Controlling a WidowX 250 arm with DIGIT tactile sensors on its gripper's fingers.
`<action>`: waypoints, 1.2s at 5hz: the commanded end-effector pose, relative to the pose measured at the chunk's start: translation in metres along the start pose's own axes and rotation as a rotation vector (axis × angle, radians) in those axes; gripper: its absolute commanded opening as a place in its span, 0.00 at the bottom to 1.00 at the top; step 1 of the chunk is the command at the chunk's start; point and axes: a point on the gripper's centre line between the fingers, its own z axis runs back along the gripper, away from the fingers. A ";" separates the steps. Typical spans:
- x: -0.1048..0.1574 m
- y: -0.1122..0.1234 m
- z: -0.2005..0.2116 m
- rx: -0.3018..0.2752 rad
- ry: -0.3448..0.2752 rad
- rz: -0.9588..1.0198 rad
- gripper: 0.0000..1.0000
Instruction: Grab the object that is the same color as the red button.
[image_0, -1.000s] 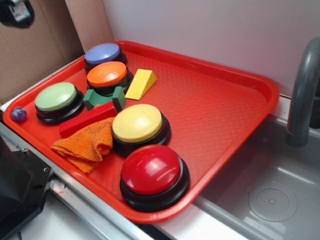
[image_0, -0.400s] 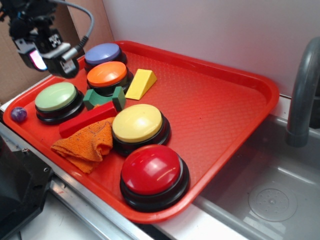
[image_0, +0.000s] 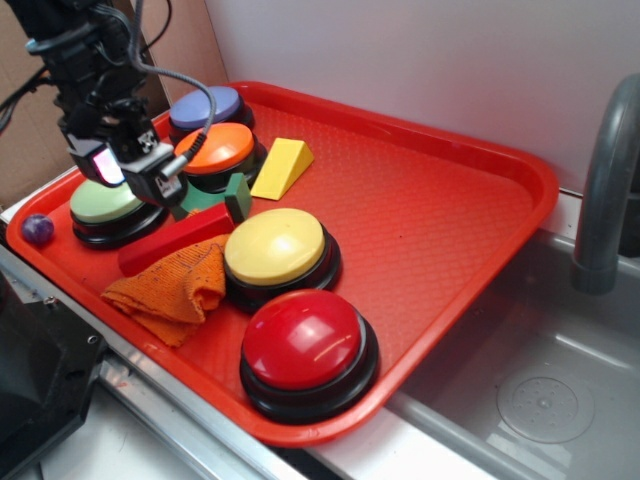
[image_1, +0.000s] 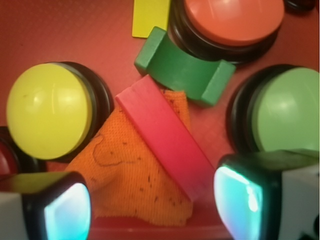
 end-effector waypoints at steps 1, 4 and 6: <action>0.006 0.013 -0.022 0.023 0.011 -0.026 1.00; 0.004 0.011 -0.047 0.061 0.025 -0.070 1.00; 0.005 0.014 -0.056 0.044 0.043 -0.071 0.85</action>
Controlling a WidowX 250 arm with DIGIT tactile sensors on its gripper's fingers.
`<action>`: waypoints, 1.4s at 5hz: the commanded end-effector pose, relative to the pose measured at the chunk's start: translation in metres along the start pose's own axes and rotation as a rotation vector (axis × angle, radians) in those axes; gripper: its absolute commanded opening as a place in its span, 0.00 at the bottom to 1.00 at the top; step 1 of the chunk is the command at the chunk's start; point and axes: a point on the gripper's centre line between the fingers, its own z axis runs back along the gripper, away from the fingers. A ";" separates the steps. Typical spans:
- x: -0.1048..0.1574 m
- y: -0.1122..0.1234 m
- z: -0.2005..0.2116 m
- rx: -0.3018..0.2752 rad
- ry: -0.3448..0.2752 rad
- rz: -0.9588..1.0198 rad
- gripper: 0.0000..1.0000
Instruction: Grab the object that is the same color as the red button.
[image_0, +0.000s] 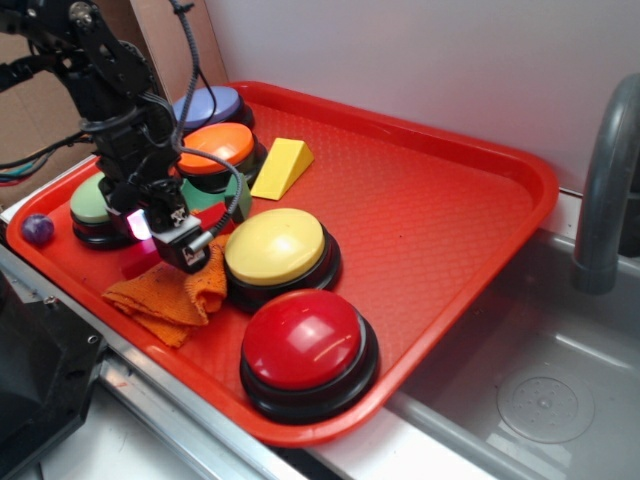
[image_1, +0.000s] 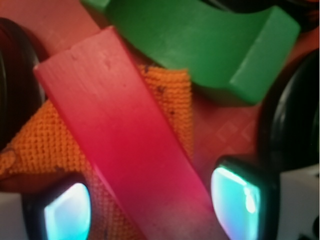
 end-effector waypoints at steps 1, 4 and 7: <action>0.004 0.001 -0.001 -0.001 -0.025 -0.018 0.00; 0.006 -0.009 0.034 0.042 -0.066 0.015 0.00; 0.026 -0.046 0.113 0.101 -0.036 0.148 0.00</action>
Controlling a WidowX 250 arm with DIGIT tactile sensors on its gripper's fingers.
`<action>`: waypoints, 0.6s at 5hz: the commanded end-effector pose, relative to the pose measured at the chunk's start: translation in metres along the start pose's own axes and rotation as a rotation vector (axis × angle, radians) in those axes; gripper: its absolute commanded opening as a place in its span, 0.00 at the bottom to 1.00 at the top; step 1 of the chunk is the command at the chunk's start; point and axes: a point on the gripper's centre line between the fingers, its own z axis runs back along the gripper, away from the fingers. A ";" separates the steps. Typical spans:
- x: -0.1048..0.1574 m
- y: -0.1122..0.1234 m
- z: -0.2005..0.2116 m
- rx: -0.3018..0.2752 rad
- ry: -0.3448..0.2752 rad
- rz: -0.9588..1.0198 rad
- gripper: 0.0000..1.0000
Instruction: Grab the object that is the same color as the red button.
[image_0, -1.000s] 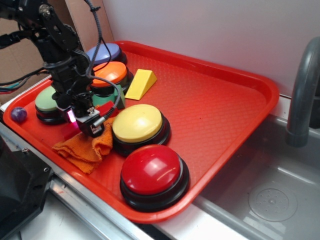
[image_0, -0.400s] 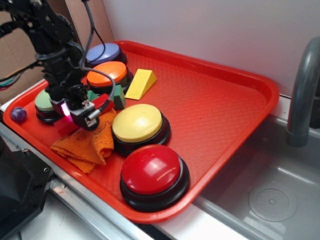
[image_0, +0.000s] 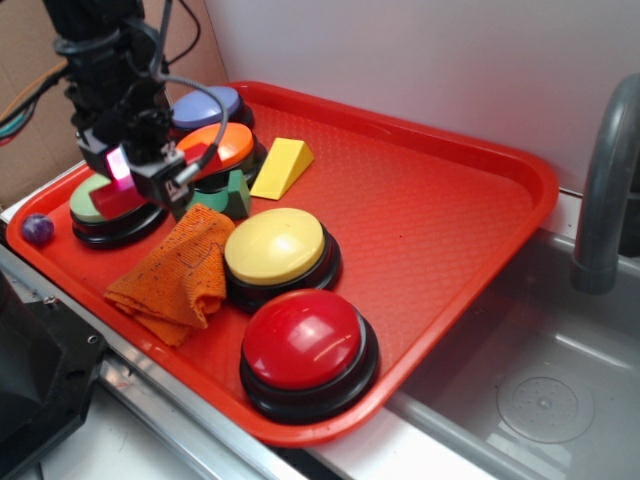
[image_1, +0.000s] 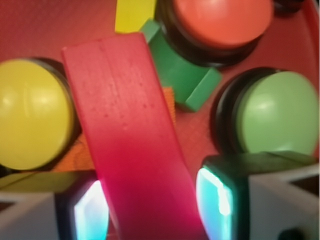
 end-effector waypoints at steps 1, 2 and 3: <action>0.041 -0.037 0.076 -0.010 -0.007 0.113 0.00; 0.062 -0.053 0.094 -0.015 -0.023 0.127 0.00; 0.082 -0.064 0.087 -0.031 -0.020 0.127 0.00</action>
